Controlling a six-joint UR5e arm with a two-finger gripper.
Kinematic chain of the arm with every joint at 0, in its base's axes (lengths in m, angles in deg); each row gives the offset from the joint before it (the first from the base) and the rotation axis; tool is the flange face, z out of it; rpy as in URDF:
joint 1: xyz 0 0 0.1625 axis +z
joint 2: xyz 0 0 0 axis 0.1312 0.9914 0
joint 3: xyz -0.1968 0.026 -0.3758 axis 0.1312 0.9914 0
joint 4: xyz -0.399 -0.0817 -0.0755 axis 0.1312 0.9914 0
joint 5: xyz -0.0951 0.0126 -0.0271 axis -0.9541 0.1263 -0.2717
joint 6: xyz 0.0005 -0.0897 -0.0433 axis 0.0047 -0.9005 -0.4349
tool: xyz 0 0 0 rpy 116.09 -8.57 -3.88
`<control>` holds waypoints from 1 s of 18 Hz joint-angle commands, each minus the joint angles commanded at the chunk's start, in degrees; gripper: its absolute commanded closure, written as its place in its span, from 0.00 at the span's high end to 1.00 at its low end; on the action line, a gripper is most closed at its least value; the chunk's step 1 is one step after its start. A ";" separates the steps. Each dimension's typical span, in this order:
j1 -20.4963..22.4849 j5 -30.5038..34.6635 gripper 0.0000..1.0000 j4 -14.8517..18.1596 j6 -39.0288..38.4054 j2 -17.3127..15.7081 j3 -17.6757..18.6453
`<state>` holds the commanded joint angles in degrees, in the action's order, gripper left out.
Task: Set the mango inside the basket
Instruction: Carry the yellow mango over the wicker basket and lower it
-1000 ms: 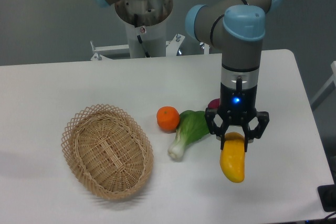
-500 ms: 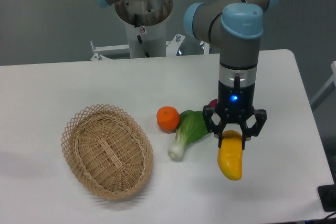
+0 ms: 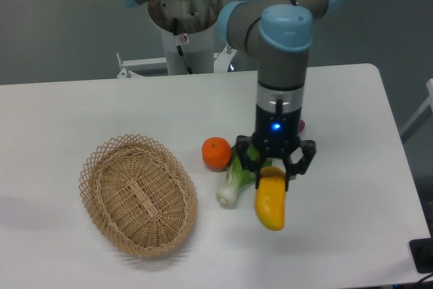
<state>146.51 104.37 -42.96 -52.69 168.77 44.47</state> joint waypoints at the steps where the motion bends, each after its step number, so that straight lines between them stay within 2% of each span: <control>1: -1.67 1.49 0.34 0.00 -1.40 0.61 0.26; 5: -6.60 6.86 0.34 -0.09 -4.58 3.08 0.17; 9: -10.47 8.27 0.34 -0.09 -6.51 3.52 1.67; 14: -16.79 11.34 0.34 -0.09 -6.43 5.10 3.86; 18: -18.65 12.23 0.34 -0.26 -3.63 6.50 4.57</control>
<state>127.86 116.60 -43.23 -56.32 175.27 49.04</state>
